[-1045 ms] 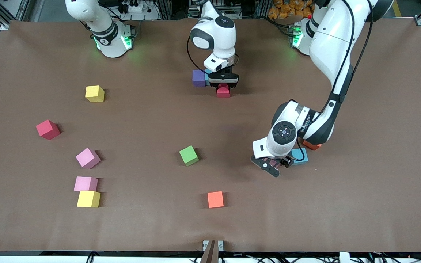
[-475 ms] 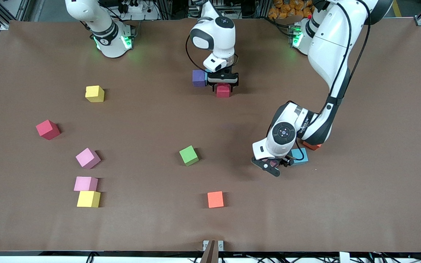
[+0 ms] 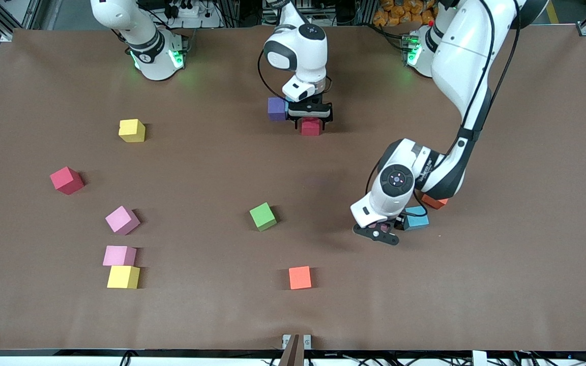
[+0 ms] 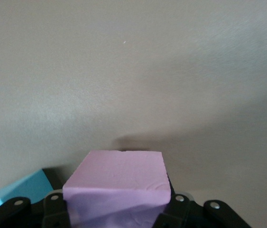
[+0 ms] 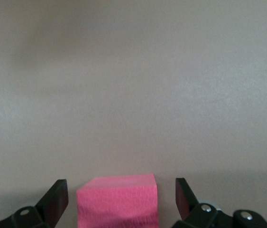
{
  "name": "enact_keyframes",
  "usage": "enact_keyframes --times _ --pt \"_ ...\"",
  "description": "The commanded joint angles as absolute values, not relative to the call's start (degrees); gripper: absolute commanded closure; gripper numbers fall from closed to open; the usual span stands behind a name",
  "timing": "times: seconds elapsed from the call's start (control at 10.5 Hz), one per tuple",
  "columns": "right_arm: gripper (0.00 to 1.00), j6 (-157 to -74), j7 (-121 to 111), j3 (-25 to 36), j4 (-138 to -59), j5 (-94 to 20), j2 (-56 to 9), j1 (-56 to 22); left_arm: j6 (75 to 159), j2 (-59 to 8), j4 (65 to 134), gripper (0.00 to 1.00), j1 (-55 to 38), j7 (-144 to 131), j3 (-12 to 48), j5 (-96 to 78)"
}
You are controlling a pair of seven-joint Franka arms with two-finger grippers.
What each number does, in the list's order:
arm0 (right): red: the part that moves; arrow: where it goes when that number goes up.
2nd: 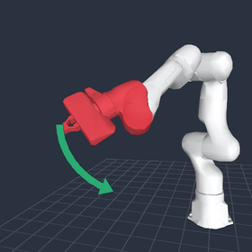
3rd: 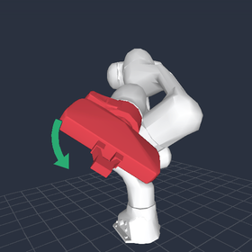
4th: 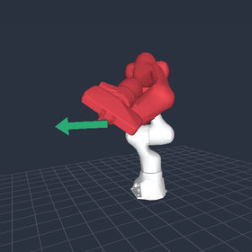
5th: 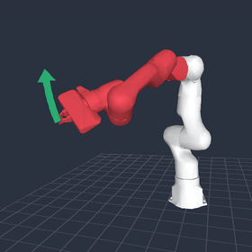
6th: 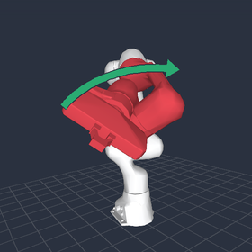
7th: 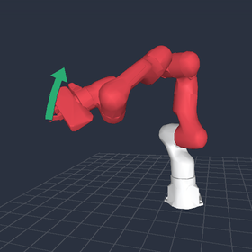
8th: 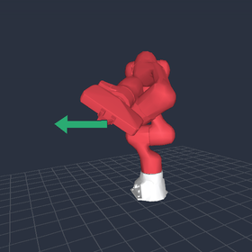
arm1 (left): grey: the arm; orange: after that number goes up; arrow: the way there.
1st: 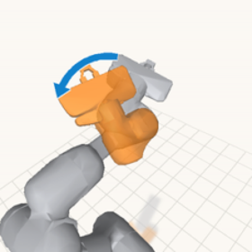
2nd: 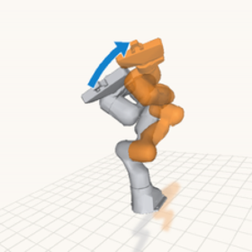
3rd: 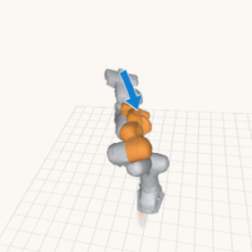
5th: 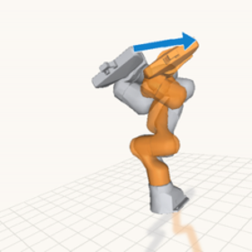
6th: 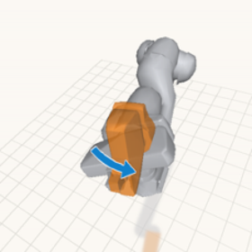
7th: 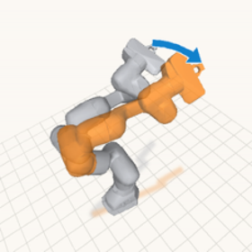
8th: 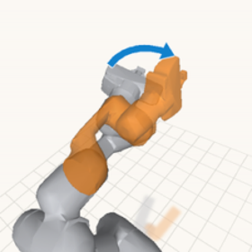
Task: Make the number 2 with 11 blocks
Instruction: 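Grasp the pink cube with the left gripper, then carry the pink cube to the row while the right gripper reaches pink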
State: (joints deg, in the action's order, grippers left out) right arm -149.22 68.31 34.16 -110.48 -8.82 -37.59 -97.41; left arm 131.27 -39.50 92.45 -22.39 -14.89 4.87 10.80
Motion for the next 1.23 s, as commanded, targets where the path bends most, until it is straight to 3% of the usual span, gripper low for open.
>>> enact_keyframes --times 0.0,0.57,1.14 --pt "0.00 -148.97 67.77 33.92 -110.48 -8.17 -35.43 -95.81 127.46 -36.48 93.08 0.56 -22.24 -17.49 5.54 11.43" --pt "0.00 -147.57 51.89 34.28 -109.69 -8.09 -29.53 -85.89 124.54 -36.48 94.30 0.57 -22.32 -40.22 12.64 11.16" --pt "0.00 -142.39 26.05 34.19 -103.28 -8.52 -29.53 -67.01 128.23 -33.32 101.50 0.59 -22.15 -49.46 17.57 11.16"
